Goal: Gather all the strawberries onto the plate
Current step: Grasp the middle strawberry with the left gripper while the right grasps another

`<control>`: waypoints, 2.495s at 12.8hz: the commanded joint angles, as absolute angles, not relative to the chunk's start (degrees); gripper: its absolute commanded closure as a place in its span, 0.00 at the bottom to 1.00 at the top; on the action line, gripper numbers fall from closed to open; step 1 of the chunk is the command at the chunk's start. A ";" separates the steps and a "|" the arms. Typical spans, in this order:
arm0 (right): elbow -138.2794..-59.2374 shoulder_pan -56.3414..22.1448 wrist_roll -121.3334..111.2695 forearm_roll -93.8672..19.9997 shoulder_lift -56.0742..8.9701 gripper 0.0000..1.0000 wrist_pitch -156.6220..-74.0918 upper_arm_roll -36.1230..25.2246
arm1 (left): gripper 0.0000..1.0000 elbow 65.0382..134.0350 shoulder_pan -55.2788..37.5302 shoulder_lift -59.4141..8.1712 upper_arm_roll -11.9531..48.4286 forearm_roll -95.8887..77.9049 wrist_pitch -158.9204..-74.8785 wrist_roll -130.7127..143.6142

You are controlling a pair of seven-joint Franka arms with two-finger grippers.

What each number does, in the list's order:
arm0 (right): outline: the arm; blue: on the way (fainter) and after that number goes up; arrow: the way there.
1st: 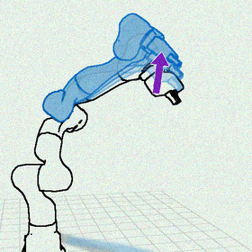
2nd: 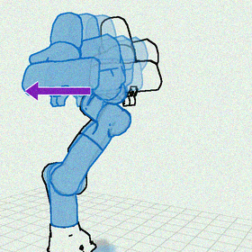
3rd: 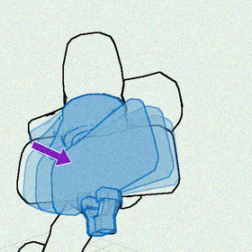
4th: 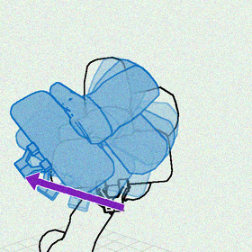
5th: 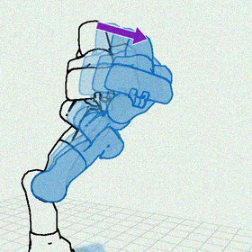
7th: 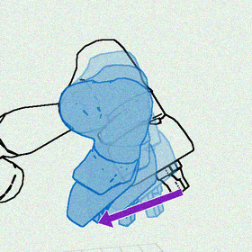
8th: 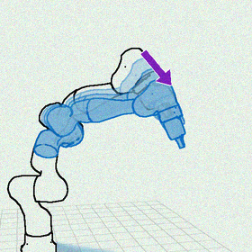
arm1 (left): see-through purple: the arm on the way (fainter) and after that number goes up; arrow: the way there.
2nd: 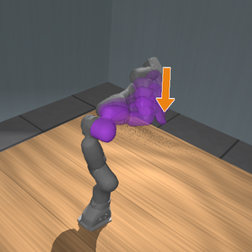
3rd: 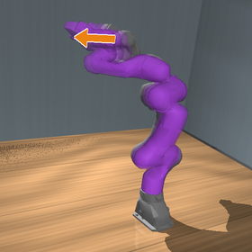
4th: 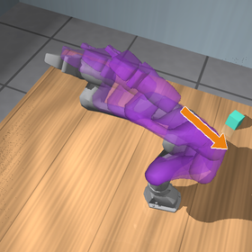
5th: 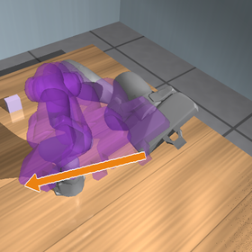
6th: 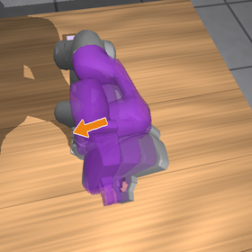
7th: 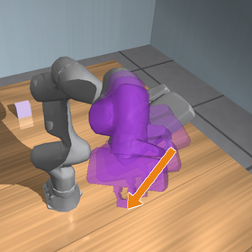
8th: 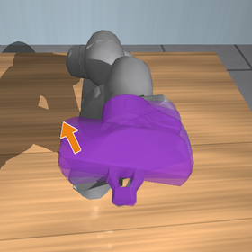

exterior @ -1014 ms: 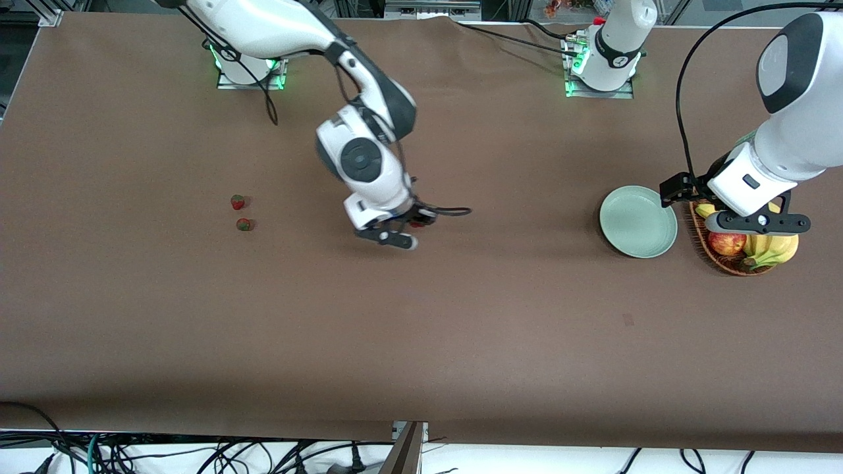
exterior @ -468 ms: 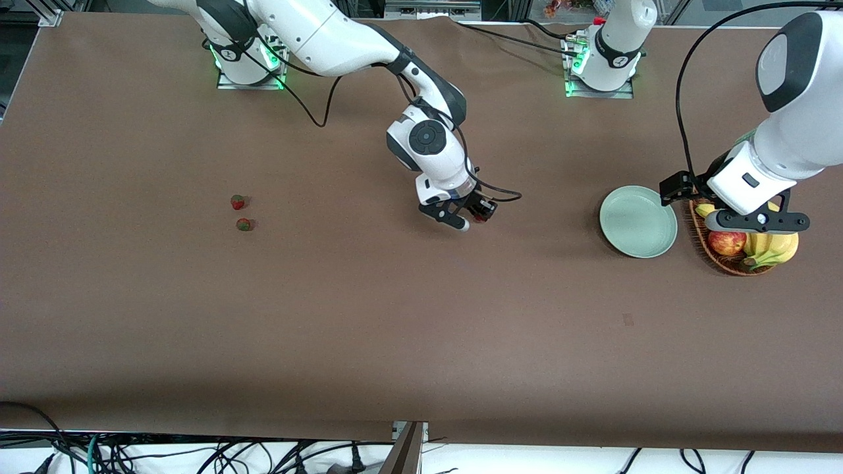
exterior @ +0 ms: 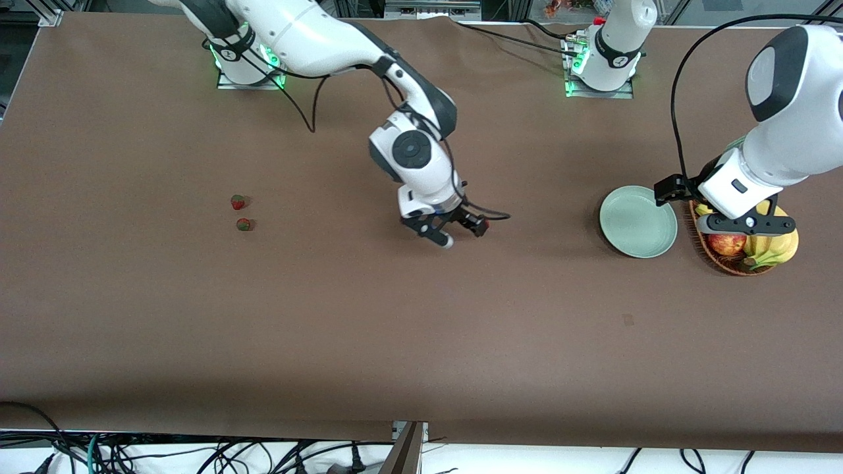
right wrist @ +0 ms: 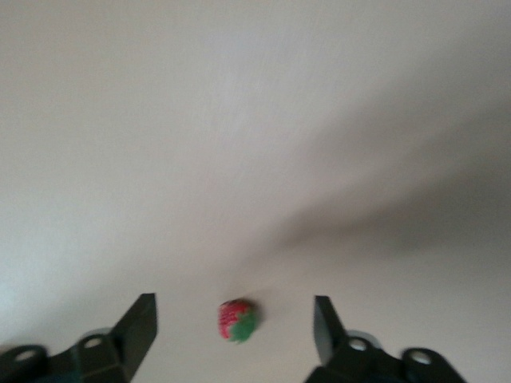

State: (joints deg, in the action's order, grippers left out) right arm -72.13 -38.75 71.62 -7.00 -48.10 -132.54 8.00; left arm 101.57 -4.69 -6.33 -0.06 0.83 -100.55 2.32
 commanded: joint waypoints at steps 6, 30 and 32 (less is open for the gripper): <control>-77.06 -24.79 38.21 -7.03 -35.18 0.02 -102.60 5.56 | 0.00 108.54 -4.31 -7.29 12.19 0.00 -111.08 18.16; -125.51 -21.88 -14.06 -7.65 -23.91 0.56 -137.37 -15.29 | 0.05 107.75 -12.39 -37.18 25.05 15.73 -136.05 57.03; -125.42 -21.88 -14.06 -7.65 -24.26 0.60 -137.55 -15.29 | 0.19 107.67 -12.39 -37.26 24.96 15.73 -136.05 57.65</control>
